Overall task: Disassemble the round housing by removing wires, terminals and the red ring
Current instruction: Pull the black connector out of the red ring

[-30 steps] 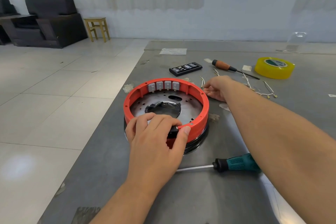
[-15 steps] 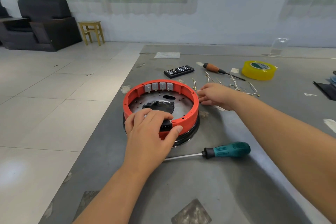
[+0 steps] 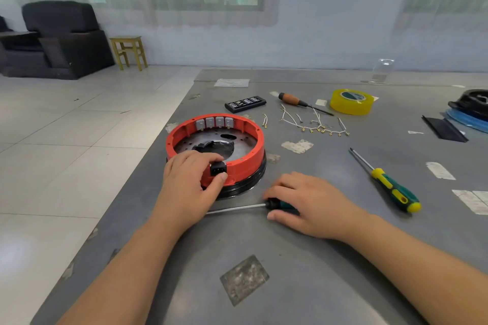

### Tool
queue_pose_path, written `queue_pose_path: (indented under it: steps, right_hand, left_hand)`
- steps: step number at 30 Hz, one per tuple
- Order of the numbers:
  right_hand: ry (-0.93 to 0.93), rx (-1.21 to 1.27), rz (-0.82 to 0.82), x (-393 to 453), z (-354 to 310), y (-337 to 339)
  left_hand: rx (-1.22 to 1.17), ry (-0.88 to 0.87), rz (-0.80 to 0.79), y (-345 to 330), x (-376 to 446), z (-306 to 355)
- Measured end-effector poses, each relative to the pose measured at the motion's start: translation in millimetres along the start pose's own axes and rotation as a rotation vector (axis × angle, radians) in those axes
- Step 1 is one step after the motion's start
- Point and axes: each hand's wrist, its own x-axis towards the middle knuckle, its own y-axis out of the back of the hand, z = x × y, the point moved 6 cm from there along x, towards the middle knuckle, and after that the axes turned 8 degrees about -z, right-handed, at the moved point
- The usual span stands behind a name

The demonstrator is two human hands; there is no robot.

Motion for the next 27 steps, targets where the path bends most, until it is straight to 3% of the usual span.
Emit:
queue_pose_path:
  steps: [6, 20, 27]
  right_hand:
    - [0.031, -0.062, -0.002, -3, 12, 0]
    - [-0.638, -0.217, -0.259, -35, 81, 31]
    - [-0.790, -0.205, -0.260, -38, 78, 36]
  left_hand:
    - [0.029, 0.022, -0.023, 3, -2, 2]
    - [-0.013, 0.025, -0.001, 4, 1, 0]
    - [-0.009, 0.031, 0.002, 3, 2, -1]
